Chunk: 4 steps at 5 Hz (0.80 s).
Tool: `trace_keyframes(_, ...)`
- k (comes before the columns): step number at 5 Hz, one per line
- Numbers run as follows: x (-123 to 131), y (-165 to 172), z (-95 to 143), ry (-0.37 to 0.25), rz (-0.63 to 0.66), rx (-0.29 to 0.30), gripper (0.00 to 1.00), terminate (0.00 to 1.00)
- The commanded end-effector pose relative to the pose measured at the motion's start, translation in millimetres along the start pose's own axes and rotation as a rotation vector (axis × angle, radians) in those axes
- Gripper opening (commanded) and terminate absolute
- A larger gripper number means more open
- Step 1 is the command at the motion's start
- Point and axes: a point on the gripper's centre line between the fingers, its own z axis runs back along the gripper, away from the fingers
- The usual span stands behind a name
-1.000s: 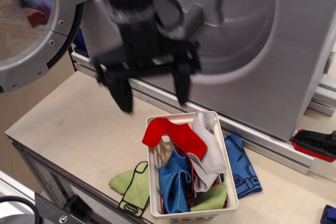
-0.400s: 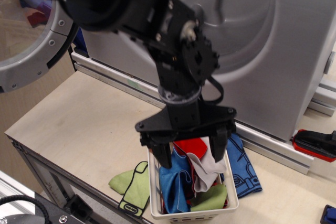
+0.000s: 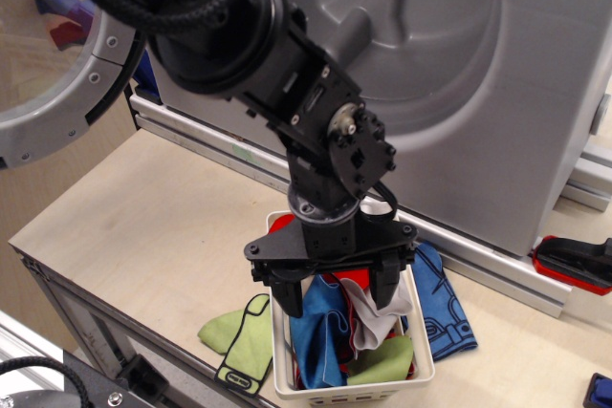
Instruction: Put clothes in laundry machine
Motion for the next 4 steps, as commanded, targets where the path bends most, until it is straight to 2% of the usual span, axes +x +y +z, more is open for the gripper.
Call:
trace_keyframes(1, 12, -7, -23, -0.048, 0.03, -0.029, 1.0, 0.0)
trace_keyframes(3, 15, -6, -37, -0.032, 0.045, -0.024, 1.0, 0.0)
trace_keyframes(4, 18, -1, -46, -0.03, 0.015, 0.014, 0.0, 0.0)
